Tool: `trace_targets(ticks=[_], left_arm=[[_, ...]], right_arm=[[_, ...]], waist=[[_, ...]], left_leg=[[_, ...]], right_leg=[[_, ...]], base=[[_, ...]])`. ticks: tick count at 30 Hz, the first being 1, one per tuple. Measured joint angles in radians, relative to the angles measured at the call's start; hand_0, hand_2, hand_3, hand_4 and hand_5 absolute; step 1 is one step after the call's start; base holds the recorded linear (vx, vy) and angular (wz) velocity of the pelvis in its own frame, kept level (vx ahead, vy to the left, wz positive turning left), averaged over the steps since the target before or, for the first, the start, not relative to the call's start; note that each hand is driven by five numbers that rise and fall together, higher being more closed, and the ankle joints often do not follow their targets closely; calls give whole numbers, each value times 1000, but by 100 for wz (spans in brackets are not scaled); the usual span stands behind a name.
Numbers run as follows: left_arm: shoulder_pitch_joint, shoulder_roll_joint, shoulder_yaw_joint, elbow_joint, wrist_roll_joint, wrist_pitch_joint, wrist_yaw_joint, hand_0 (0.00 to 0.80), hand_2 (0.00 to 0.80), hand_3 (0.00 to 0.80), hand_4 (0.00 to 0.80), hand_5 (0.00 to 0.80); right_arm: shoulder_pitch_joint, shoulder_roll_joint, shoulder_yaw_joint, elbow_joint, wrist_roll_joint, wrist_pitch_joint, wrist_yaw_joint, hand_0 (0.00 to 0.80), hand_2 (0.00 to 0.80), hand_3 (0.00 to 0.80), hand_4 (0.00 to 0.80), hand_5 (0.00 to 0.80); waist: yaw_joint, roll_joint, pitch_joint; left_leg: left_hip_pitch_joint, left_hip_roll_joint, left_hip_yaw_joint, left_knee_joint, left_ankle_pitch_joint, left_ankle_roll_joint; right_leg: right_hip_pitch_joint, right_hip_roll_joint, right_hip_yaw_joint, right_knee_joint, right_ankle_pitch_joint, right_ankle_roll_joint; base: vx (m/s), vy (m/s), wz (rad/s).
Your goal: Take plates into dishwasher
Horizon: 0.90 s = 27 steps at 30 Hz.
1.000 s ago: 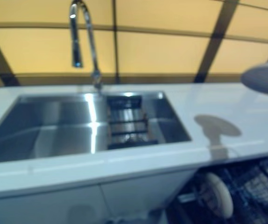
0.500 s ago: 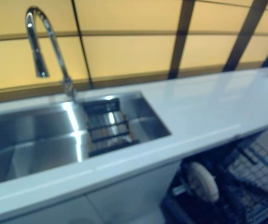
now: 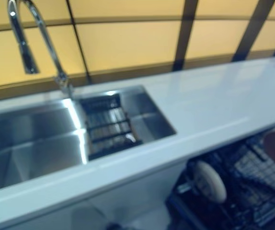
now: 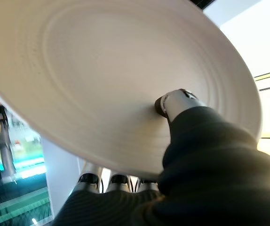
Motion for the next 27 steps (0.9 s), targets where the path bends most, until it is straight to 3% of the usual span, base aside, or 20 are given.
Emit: trace_targets(ticks=[8,27], left_arm=[[2,-1,1,-4,0,-2,0,0,0,0,0,0],[1,1,1,-39,0,-4,1,0,0,0,0,0]], right_arm=[[-53,100,77,12,2,92,1,800,800,800,800,800],[-75,184,126,67,-1,95,-34,800,800,800,800,800]], waist=[[3,37,30],[4,59,46]], left_leg=[[7,5,7,0,0,0],[12,10,11,0,-2,-2]], right_leg=[[4,1,4,0,2,-3],[7,4,4,0,2,-3]], base=[[-53,-41,-2],[-20,-9,0]])
